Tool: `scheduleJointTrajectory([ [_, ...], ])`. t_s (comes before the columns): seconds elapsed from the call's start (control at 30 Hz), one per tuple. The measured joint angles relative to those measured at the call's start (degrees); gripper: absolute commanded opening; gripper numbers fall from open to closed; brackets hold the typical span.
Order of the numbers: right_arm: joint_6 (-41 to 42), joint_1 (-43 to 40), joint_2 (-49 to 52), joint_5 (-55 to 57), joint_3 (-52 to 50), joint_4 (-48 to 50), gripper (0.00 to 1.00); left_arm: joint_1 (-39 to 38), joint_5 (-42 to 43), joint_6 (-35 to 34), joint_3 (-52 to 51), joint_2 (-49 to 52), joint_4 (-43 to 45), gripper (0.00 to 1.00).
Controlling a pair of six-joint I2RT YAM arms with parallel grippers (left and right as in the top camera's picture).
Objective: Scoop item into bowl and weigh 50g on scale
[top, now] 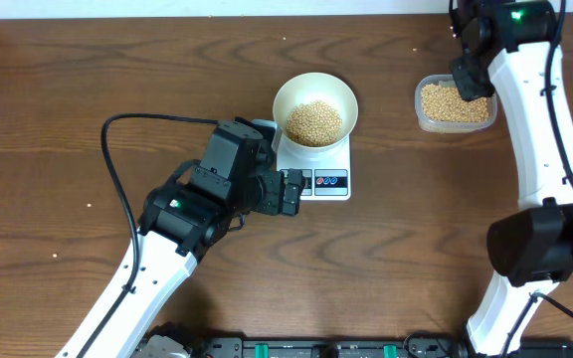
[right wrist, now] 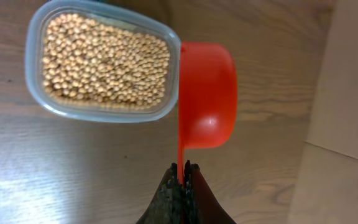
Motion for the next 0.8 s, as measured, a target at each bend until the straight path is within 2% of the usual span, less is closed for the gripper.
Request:
scheduleJointTrajectory([
  [0.1, -0.2, 0.0, 0.0, -1.9, 0.0, 0.7, 0.01, 0.0, 0.0, 0.0, 0.0, 0.0, 0.0, 1.00],
  [0.27, -5.1, -0.2, 0.0, -19.6, 0.4, 2.9, 0.01, 0.0, 0.0, 0.0, 0.0, 0.0, 0.0, 1.00],
  [0.57, -10.5, 1.9, 0.0, -45.7, 7.6, 8.2, 0.01, 0.0, 0.0, 0.0, 0.0, 0.0, 0.0, 1.00],
  [0.8, -12.5, 7.9, 0.0, -55.1, 5.9, 8.9, 0.01, 0.0, 0.0, 0.0, 0.0, 0.0, 0.0, 1.00],
])
